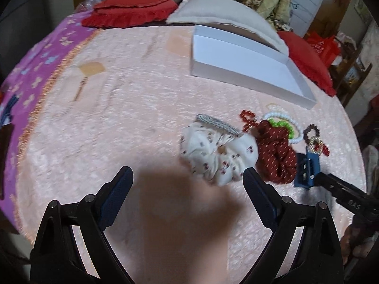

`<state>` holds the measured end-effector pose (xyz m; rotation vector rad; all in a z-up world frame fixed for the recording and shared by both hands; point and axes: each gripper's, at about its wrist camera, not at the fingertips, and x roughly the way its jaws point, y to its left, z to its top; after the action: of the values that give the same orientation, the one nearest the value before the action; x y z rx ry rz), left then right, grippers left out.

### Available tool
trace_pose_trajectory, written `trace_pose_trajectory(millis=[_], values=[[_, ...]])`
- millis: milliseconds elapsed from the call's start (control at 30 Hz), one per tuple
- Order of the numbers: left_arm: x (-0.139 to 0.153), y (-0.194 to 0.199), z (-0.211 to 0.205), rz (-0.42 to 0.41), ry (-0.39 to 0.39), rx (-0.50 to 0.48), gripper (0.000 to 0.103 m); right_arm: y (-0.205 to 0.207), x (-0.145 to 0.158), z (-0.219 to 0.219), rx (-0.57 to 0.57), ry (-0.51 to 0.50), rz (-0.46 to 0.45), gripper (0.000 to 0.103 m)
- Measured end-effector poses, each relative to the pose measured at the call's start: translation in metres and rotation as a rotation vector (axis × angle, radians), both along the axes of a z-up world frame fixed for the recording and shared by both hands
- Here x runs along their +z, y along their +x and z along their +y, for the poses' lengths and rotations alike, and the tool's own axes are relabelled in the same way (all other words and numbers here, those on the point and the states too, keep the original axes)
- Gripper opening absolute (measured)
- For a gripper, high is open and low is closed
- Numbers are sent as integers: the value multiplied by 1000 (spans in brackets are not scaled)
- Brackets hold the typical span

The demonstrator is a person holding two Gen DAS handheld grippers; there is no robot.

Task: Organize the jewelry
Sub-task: 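Grasp the blue claw clip with the right tool while the left tool grasps the white scrunchie, then carry the clip and scrunchie into the white box and open both tools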

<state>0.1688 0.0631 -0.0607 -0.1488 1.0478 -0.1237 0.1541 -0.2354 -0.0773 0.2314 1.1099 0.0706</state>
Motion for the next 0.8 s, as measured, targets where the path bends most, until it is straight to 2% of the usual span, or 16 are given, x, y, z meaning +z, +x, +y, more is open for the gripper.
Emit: trace_pose_trajectory(millis=[133, 333, 433, 467, 500, 533, 600, 633, 800], values=[[-8, 12, -4, 6, -21, -21, 93, 10, -6, 3, 9, 16, 15, 55], [-28, 28, -12, 87, -74, -58, 69, 22, -14, 3, -4, 23, 26, 55], [-31, 30, -17, 95, -82, -61, 42, 25, -15, 3, -5, 21, 22, 55], [-32, 30, -17, 102, -89, -65, 18, 25, -15, 2, -4, 23, 21, 54], [-33, 30, -18, 119, -104, -71, 12, 25, -15, 3, -3, 25, 17, 49], [-32, 28, -17, 115, -108, -58, 12, 25, -15, 3, 0, 27, 15, 38], [-27, 23, -16, 98, -91, -51, 11, 24, -15, 2, 7, 35, 7, 28], [-23, 19, -16, 90, -80, -52, 11, 25, -16, 3, 14, 57, 4, 18], [2, -5, -10, 43, -38, -43, 11, 18, -11, 8, 38, 85, -18, 15]])
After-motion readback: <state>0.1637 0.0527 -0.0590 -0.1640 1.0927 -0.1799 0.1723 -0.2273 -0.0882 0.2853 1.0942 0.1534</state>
